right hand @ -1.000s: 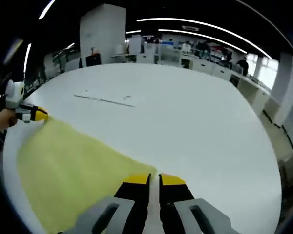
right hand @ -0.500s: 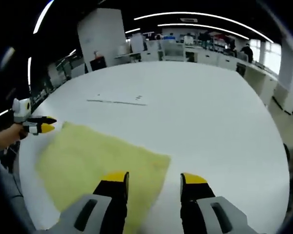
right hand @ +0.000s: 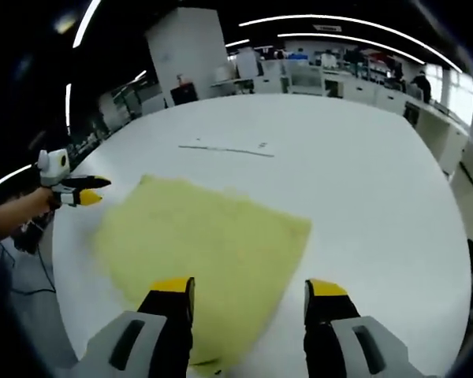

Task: Fold the garment on the visible template until the final outline fits inside the template.

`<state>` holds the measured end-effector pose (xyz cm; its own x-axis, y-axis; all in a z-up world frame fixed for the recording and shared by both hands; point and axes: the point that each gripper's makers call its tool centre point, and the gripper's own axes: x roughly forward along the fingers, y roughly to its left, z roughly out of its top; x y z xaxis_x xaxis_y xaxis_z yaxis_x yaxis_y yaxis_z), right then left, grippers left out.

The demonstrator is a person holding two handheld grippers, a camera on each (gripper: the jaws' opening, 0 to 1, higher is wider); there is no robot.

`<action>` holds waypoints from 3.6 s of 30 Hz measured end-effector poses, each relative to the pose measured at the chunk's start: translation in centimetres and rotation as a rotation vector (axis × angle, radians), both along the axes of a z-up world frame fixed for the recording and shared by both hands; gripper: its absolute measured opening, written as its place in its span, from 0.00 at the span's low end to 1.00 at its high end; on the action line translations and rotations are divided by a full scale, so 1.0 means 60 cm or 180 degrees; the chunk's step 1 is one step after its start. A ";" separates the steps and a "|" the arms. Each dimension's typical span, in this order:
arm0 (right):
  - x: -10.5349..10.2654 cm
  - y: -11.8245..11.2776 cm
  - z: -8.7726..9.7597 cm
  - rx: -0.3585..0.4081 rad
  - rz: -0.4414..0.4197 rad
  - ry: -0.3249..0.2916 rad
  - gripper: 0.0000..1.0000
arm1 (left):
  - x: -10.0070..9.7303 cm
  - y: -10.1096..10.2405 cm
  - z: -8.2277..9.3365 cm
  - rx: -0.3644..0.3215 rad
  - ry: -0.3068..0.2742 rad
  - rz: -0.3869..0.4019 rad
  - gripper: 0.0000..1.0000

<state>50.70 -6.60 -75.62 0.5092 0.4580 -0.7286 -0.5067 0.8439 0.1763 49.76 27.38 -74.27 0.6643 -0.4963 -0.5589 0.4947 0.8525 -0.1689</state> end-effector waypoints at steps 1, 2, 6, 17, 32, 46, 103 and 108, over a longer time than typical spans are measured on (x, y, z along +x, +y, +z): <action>-0.010 0.001 0.000 0.0005 0.0031 0.0006 0.54 | -0.009 -0.001 -0.001 0.0009 0.0012 -0.0031 0.48; -0.017 0.002 0.000 0.0003 0.0055 0.0018 0.54 | -0.015 -0.002 -0.002 0.0029 0.0015 -0.0051 0.48; -0.051 0.002 0.002 0.0002 0.0125 0.0040 0.54 | -0.044 -0.006 -0.007 0.0063 0.0032 -0.0156 0.50; -0.115 -0.005 -0.007 -0.0048 0.0186 0.0028 0.44 | -0.111 -0.022 -0.025 0.0030 0.0137 -0.0314 0.44; -0.168 -0.009 -0.042 -0.0010 0.0018 0.0068 0.23 | -0.152 -0.012 -0.066 -0.0039 0.0342 -0.0162 0.22; -0.163 0.004 -0.058 0.0251 -0.0228 0.0039 0.05 | -0.153 -0.014 -0.079 -0.0422 0.0455 0.0110 0.08; -0.207 -0.052 -0.057 -0.0060 -0.0147 0.0050 0.00 | -0.207 -0.028 -0.084 0.0000 0.0388 -0.0240 0.00; -0.222 -0.053 -0.056 -0.0054 -0.0124 0.0071 0.00 | -0.218 -0.027 -0.085 0.0011 0.0386 -0.0233 0.00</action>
